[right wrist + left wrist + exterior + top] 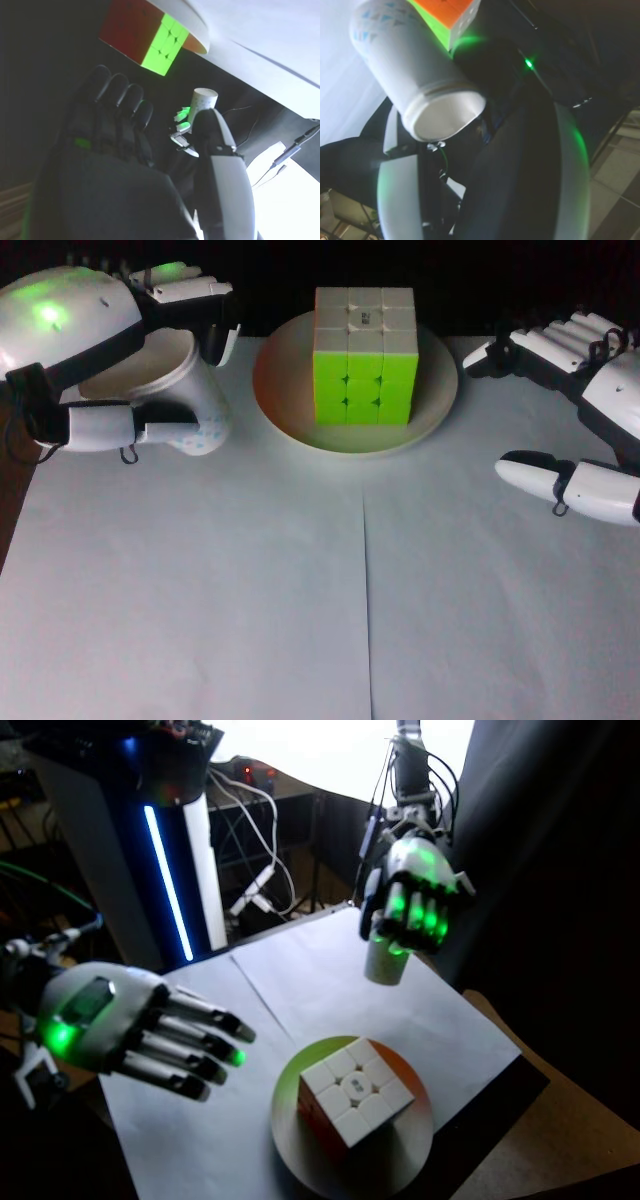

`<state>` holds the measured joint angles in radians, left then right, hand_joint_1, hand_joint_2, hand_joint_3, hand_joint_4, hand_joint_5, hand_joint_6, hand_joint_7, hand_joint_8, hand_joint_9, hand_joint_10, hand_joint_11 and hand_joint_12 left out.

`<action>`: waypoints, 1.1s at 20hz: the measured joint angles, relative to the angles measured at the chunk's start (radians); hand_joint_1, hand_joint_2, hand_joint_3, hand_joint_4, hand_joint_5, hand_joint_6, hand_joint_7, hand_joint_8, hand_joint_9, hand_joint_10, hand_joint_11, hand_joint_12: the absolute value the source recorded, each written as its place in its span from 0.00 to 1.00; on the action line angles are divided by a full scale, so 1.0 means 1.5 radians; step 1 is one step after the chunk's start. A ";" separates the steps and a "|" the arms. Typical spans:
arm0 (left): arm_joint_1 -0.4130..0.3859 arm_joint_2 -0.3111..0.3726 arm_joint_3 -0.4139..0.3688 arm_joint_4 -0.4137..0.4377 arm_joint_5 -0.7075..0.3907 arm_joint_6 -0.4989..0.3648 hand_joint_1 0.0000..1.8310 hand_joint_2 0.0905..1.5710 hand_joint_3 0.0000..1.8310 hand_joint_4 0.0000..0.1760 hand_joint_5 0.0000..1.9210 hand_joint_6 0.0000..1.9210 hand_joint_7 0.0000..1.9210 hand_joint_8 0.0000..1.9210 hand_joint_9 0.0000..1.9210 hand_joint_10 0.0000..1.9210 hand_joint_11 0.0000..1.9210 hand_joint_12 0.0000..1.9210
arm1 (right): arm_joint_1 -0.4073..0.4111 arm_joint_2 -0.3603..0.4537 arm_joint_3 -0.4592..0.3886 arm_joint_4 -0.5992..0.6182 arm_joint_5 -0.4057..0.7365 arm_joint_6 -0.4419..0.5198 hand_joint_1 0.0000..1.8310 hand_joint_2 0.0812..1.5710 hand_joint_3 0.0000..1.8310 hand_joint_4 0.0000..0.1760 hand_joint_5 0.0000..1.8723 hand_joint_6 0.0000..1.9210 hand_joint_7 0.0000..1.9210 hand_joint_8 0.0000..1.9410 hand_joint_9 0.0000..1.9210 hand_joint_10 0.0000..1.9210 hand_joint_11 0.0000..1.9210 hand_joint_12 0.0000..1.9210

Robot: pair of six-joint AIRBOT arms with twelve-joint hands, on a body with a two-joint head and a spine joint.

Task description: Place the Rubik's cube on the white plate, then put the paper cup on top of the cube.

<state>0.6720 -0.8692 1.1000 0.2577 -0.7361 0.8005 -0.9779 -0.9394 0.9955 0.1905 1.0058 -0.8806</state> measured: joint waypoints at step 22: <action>-0.278 -0.174 0.168 0.177 0.197 -0.112 0.73 0.52 0.45 0.16 0.22 0.97 0.38 0.87 0.29 1.00 0.36 1.00 | -0.008 -0.002 0.000 0.002 0.001 0.000 0.43 0.78 0.00 0.00 0.00 0.51 0.07 0.53 0.05 0.68 0.00 0.80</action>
<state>0.2550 -1.1305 1.3514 0.5236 -0.4408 0.6319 -0.9894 -0.9428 0.9958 0.1932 1.0077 -0.8806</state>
